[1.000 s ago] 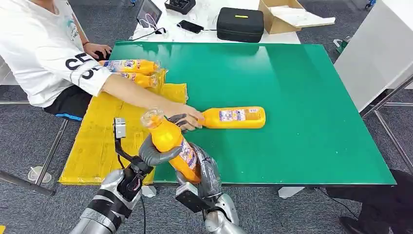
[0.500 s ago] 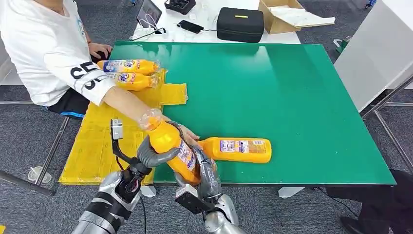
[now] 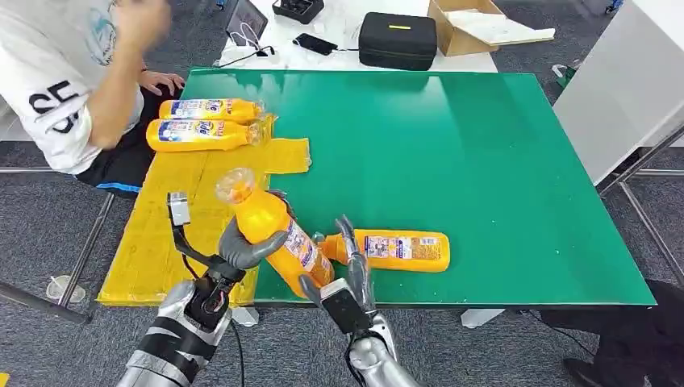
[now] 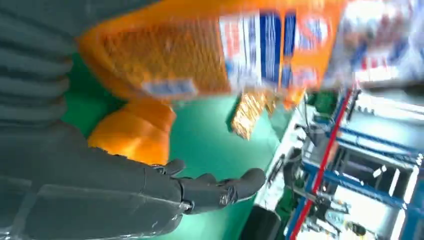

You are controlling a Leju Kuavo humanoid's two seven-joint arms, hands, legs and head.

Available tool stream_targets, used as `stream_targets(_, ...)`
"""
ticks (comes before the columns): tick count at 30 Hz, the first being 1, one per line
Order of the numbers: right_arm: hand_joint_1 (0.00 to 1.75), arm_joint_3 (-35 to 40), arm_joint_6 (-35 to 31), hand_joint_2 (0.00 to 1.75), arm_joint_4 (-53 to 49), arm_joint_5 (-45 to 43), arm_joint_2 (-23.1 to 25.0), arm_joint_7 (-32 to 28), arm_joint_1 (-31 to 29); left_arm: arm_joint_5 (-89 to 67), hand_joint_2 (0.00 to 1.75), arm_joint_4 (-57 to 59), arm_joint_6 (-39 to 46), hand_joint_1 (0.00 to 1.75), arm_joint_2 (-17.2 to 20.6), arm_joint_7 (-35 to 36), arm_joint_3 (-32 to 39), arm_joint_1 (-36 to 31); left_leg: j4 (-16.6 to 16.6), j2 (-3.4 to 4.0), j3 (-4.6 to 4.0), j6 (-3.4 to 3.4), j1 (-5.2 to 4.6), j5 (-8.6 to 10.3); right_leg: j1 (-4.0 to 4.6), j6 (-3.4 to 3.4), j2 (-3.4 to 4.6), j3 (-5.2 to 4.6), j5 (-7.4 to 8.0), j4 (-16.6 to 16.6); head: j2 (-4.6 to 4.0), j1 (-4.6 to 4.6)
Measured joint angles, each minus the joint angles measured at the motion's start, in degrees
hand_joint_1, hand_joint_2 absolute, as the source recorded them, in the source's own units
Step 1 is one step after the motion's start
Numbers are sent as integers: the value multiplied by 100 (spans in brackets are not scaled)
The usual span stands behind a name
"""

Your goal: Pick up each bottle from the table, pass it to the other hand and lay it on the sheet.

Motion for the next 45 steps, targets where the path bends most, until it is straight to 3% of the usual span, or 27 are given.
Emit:
stream_targets(4, 0, -46, 157, 0, -342, -229, -24, 0, 94, -123, 175, -57, 252, 175, 0, -107, 118, -7, 0, 1, 0, 0, 0, 0, 0, 0, 0, 0, 0, 0, 0, 0)
stream_targets(10, 0, -85, 372, 0, -1117, -417, -98, 0, 297, -867, 175, -190, 1289, 175, 17, -576, 632, -184, 0, 0, 0, 0, 1, 1, 1, -1, 0, 0, 1, 0, 0, 0)
stream_targets(13, 0, -103, 424, 0, -1430, -481, -107, 0, 377, -1842, 175, -335, 2266, 175, 52, -1083, 940, -366, 0, 1, 0, 0, 3, 2, 3, -2, 0, 0, 1, 1, 0, 0)
stream_targets(17, 0, -94, 431, 0, -1736, -561, -107, 0, 416, -4581, 175, -426, 4830, 175, 151, -1630, 1230, -699, 0, 1, 1, -1, 3, 3, 3, -2, 0, 0, 2, 2, 0, -2)
stream_targets(22, 0, -37, 402, 0, -1873, -566, -107, 0, 419, -5493, 175, -337, 5557, 175, 227, -1694, 1324, -886, 0, -3, -2, 1, 2, 5, 2, -2, -1, 1, 1, 2, 0, 0)
stream_targets(26, 0, 114, 328, 0, -2063, -527, -98, 0, 414, -7520, 175, 598, 6812, 175, 408, -1480, 1290, -1413, 0, -2, 0, 2, 1, 5, 1, -2, -1, 2, 2, 2, 0, -2)
stream_targets(30, 0, 175, 315, 0, -2135, -500, -98, 0, 414, -8136, 175, 1185, 7049, 175, 530, -1173, 1208, -1704, 0, 1, 2, 1, 2, 6, 2, -2, 0, 2, 3, 2, 0, 0)
stream_targets(35, 0, 240, 494, 0, -2190, -586, -98, 0, 413, -9478, 175, 2121, 6331, 175, 750, -419, 719, -2115, 0, 2, 2, 0, 2, 7, 2, -2, 1, 2, 3, 4, 0, 0)
stream_targets(41, 0, 249, 551, 0, -2192, -608, -98, 0, 414, -9681, 175, 2662, 5999, 175, 872, -313, 376, -2270, 0, 3, 1, 0, 2, 6, 1, -2, 1, 1, 2, 4, 0, 0)
stream_targets(45, 0, 249, 665, 0, -2190, -616, -98, 0, 414, -9827, 175, 2872, 5286, 175, 907, -306, 234, -2336, 0, 4, 1, 0, 2, 6, 2, -2, 0, 1, 2, 4, 0, 0)
